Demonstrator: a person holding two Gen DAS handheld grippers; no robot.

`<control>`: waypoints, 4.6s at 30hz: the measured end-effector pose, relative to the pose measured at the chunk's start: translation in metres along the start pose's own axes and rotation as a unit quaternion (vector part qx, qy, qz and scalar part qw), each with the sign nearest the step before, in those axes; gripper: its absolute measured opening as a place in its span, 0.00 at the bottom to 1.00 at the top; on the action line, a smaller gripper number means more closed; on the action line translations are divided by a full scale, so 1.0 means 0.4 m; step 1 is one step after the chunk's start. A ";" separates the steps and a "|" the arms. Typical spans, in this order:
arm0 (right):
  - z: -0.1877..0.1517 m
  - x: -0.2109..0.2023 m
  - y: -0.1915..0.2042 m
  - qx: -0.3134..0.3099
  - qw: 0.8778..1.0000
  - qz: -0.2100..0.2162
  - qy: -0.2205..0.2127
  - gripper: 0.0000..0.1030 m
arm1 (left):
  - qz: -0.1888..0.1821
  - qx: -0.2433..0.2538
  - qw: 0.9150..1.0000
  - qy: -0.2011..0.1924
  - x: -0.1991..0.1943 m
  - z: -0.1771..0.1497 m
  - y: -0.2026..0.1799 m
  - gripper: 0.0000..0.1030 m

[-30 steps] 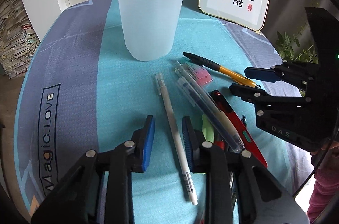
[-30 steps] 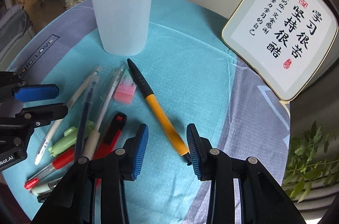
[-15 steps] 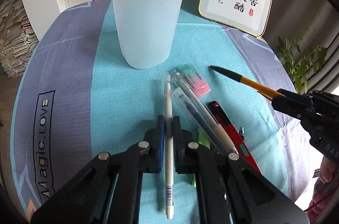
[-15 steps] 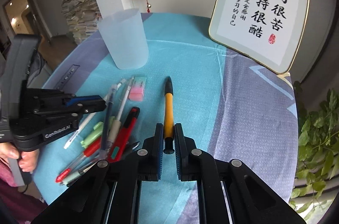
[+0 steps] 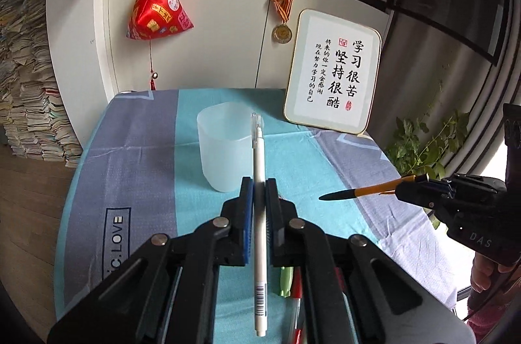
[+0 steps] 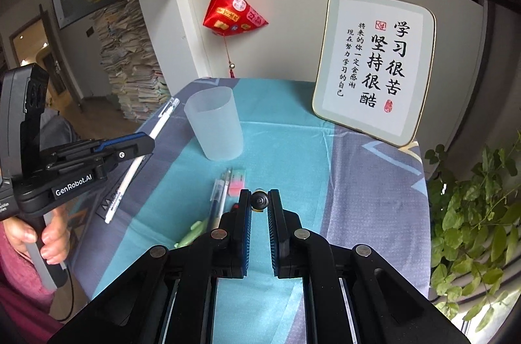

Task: Organize stationery
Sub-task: 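Carry the orange-and-black pen into the frosted cup with the right tool while the left tool lifts the white pen, then lower the white gel pen into the frosted cup and open the left tool, then grasp the red marker with the right tool while the left tool grasps the clear blue gel pen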

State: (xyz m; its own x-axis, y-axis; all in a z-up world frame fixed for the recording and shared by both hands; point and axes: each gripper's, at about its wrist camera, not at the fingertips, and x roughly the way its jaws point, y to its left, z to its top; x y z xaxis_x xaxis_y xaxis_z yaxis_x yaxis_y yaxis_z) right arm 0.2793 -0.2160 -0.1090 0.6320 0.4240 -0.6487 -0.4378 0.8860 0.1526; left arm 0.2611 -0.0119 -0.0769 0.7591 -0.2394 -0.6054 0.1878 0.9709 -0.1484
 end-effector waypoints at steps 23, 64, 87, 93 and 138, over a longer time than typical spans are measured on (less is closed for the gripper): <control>0.301 0.171 0.125 -0.052 0.998 0.025 0.026 0.10 | 0.019 -0.033 0.993 -0.114 -0.011 0.140 0.130 0.05; 0.102 0.109 0.020 0.031 0.998 -0.002 0.055 0.10 | 0.022 -0.077 0.976 -0.202 0.159 0.221 0.103 0.05; 0.049 0.140 0.005 0.049 0.996 0.017 0.078 0.10 | 0.052 -0.083 0.985 -0.142 0.241 0.149 0.114 0.05; 0.005 0.154 0.013 0.042 0.993 0.013 0.108 0.10 | 0.054 -0.065 0.990 -0.112 0.214 0.119 0.105 0.05; -0.258 0.038 -0.009 0.047 0.981 -0.042 0.186 0.14 | -0.049 -0.063 0.981 0.175 0.246 -0.124 -0.037 0.08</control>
State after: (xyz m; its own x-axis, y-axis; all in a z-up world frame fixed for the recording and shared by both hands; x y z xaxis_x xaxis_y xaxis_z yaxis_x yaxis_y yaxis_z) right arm 0.2245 -0.2321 -0.1963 0.3787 0.2669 -0.8862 -0.3220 0.9357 0.1442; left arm 0.3022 -0.0499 -0.1729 0.4765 -0.3380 -0.8116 0.1535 0.9409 -0.3018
